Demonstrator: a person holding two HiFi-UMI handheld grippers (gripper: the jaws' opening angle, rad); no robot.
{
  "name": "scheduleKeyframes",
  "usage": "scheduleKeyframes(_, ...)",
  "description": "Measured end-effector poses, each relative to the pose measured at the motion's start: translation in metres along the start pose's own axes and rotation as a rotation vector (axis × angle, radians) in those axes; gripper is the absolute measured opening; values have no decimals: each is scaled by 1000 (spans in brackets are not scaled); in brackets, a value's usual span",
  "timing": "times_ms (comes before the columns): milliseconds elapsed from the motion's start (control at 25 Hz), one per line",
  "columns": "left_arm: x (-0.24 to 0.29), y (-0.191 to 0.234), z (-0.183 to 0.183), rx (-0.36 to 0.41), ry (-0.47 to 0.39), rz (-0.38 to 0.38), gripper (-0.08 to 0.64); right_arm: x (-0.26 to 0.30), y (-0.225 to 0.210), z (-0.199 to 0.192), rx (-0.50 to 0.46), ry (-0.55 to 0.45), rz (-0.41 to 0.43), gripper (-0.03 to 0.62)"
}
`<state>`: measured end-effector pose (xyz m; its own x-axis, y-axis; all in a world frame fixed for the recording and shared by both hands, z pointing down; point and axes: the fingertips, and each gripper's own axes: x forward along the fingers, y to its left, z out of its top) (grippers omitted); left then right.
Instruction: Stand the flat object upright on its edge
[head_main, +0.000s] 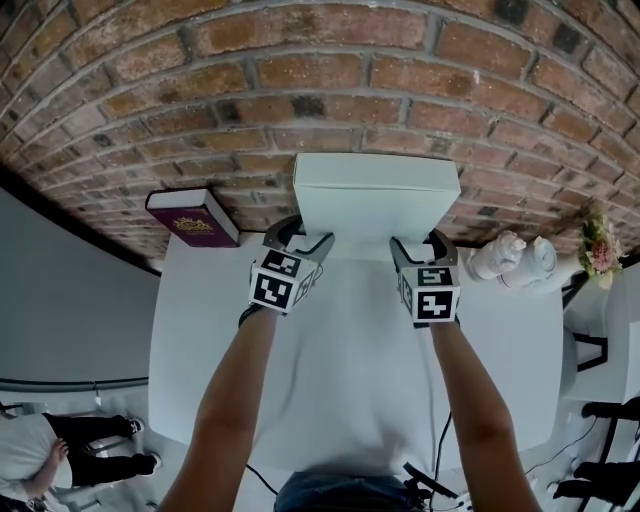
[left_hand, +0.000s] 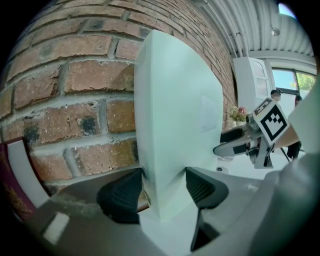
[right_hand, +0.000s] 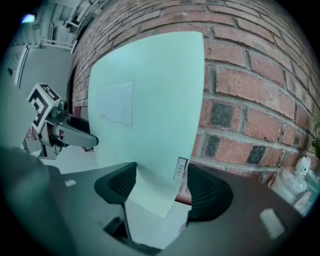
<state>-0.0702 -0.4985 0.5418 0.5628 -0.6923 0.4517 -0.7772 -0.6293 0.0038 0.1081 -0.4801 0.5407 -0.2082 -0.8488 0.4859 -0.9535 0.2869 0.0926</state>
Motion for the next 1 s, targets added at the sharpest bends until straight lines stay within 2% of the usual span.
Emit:
scheduleKeyframes(400,-8,-2,-4,-32,61,15,296,-7,2,-3,-7,33,-30,324)
scheduleKeyframes(1000,-39,-17,8,-31,27,47,296,-44,1,5,18,-9,-34,325)
